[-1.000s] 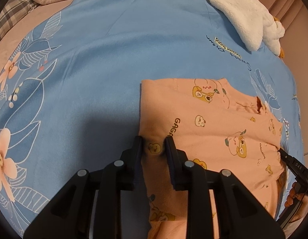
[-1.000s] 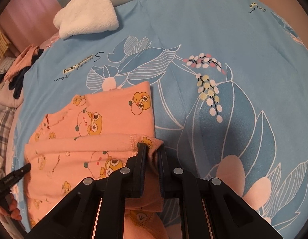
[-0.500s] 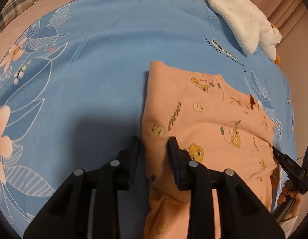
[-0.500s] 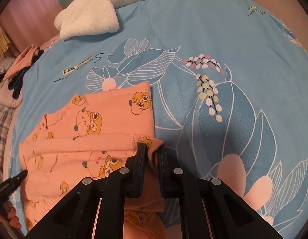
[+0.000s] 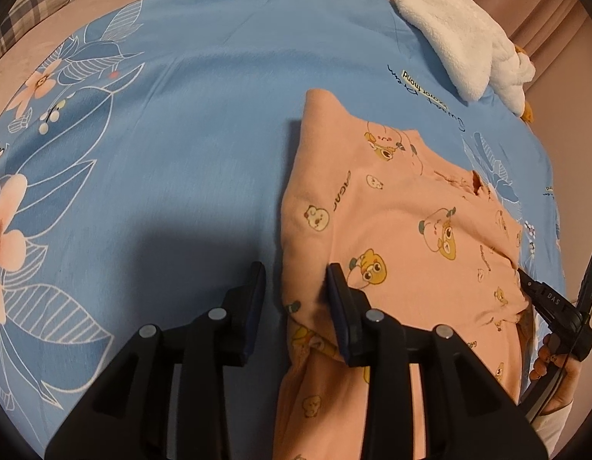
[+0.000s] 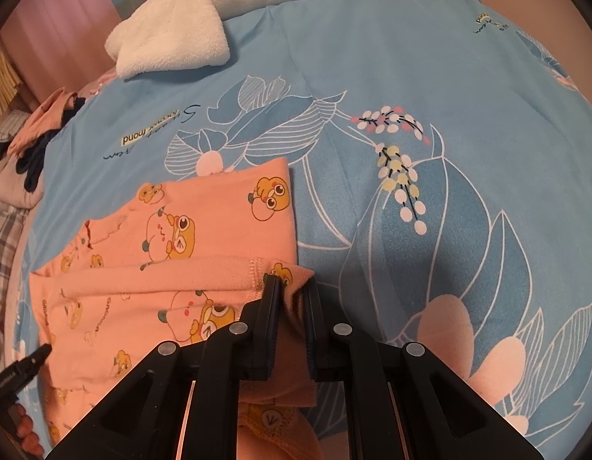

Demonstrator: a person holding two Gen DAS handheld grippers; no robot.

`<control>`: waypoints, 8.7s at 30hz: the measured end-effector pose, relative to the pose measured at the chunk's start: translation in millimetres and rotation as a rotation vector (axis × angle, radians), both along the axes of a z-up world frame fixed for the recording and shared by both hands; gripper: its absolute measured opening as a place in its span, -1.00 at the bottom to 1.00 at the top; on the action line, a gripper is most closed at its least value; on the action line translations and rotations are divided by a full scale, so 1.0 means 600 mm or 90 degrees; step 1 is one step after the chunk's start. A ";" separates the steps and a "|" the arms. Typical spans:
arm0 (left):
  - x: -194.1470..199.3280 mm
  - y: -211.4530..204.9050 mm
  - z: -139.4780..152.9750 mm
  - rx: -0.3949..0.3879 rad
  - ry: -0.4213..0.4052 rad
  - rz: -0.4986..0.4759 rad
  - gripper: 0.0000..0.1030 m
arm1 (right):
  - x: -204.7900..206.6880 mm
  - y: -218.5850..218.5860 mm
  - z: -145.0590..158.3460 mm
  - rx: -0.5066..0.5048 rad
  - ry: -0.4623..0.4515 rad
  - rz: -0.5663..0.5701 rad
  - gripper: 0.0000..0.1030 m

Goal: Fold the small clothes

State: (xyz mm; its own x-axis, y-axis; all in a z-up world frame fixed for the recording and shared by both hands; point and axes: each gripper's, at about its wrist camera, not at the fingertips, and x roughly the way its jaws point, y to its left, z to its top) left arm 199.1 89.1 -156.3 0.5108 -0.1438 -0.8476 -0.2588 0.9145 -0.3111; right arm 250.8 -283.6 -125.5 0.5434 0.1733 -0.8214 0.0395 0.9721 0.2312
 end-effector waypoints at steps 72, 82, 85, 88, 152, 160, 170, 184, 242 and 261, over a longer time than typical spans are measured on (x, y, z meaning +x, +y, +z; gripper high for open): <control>-0.212 -0.064 0.219 0.038 -0.165 -0.052 0.81 | -0.261 0.065 0.251 -0.043 -0.220 0.039 0.90; -0.256 -0.078 0.114 0.016 -0.052 -0.099 0.78 | -0.315 0.079 0.170 -0.023 -0.131 0.088 0.90; -0.274 -0.079 0.078 0.012 -0.011 -0.101 0.77 | -0.333 0.077 0.140 -0.033 -0.100 0.097 0.90; -0.296 -0.081 0.055 0.006 0.017 -0.110 0.71 | -0.351 0.061 0.116 -0.011 -0.064 0.093 0.90; -0.448 -0.062 0.128 -0.177 -0.048 -0.129 -0.95 | -0.524 -0.051 0.120 0.198 -0.048 0.083 -0.89; -0.384 -0.026 0.111 -0.219 -0.015 -0.100 -0.94 | -0.458 -0.070 0.114 0.218 -0.027 0.066 -0.88; -0.242 -0.002 0.052 -0.228 0.058 -0.071 -0.92 | -0.295 -0.059 0.059 0.201 0.054 0.045 -0.89; -0.166 0.045 -0.006 -0.293 0.128 -0.025 -0.56 | -0.245 -0.052 0.046 0.062 0.057 0.017 -0.65; -0.189 -0.006 0.042 -0.089 0.010 -0.105 0.14 | -0.233 0.032 0.020 -0.017 0.033 0.159 -0.55; -0.159 -0.036 0.031 -0.049 -0.002 -0.145 0.04 | -0.270 -0.025 0.073 0.009 -0.044 0.065 -0.87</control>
State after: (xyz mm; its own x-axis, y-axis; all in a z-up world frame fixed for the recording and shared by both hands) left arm 103.6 67.5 -137.9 0.4597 -0.3197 -0.8285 -0.0473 0.9228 -0.3824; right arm 88.7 -298.4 -81.5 0.5778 0.2419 -0.7795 -0.0766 0.9669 0.2433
